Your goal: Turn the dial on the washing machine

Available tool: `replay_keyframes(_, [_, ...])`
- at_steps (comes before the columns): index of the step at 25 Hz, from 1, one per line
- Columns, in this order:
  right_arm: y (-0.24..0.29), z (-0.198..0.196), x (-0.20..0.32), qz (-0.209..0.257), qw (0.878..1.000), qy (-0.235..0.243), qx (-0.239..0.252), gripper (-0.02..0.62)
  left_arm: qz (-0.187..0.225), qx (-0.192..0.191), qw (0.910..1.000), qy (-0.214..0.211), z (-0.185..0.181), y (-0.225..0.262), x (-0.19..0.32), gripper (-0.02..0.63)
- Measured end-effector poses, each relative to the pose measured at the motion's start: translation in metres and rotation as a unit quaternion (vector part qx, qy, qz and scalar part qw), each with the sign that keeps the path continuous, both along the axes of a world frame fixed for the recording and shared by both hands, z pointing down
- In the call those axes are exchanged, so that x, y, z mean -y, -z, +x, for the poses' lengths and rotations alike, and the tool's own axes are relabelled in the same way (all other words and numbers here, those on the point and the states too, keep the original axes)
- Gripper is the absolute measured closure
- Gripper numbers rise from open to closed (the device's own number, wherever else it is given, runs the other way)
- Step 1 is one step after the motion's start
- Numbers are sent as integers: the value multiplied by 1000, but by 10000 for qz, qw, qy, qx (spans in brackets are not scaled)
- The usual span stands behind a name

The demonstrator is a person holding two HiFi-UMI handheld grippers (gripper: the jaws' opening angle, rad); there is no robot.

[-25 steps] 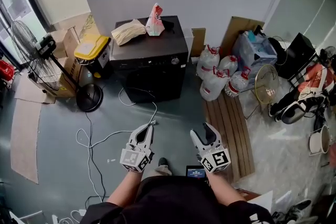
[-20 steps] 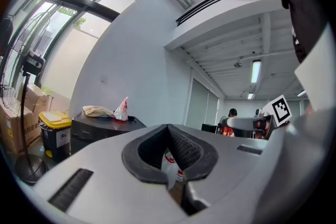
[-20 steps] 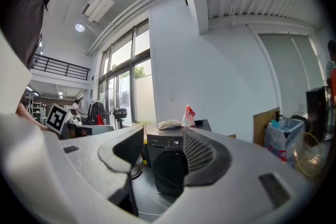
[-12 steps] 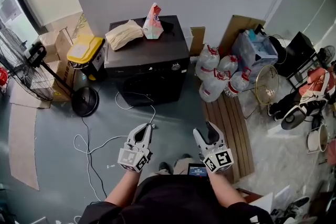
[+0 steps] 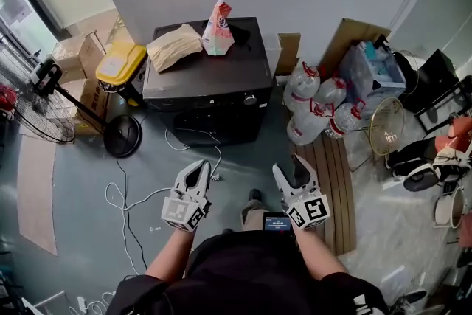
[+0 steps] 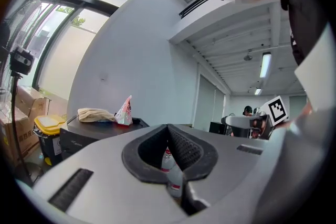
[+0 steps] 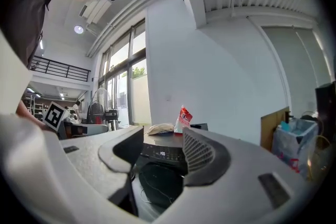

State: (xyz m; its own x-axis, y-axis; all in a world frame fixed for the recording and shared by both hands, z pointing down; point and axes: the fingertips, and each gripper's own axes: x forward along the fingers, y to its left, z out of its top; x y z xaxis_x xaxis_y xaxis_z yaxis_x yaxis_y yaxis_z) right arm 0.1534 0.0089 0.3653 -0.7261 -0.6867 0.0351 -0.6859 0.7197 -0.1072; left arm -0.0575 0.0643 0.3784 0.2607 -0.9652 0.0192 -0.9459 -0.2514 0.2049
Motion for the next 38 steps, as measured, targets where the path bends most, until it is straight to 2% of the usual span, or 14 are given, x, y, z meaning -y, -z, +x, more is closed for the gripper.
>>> replay_keyframes(7, [1, -12, 89, -56, 9985, 545, 14, 365, -19, 37, 9993, 359, 8, 17, 79, 611])
replay_keyframes(13, [-22, -29, 152, -161, 9949, 1000, -11, 365, 11, 88, 9976, 680, 9, 17, 137, 612])
replay_keyframes(18, [-43, -51, 177, -359, 9934, 1091, -43, 365, -50, 219, 9971, 731, 1, 6, 161, 612])
replay_keyframes(22, [-60, -68, 196, -502, 9931, 1047, -166, 365, -151, 102, 9974, 697, -16, -11, 183, 612])
replay_keyframes(25, [-71, -80, 208, -687, 9931, 917, -235, 365, -174, 91, 9987, 474, -26, -21, 198, 612])
replay_keyframes(30, [-88, -96, 224, -884, 9935, 582, -424, 365, -209, 284, 9993, -75, -34, -36, 220, 612])
replay_keyframes(38, [-127, -119, 246, -1164, 9910, -80, -650, 364, -286, 166, 9954, -904, -52, -71, 242, 612])
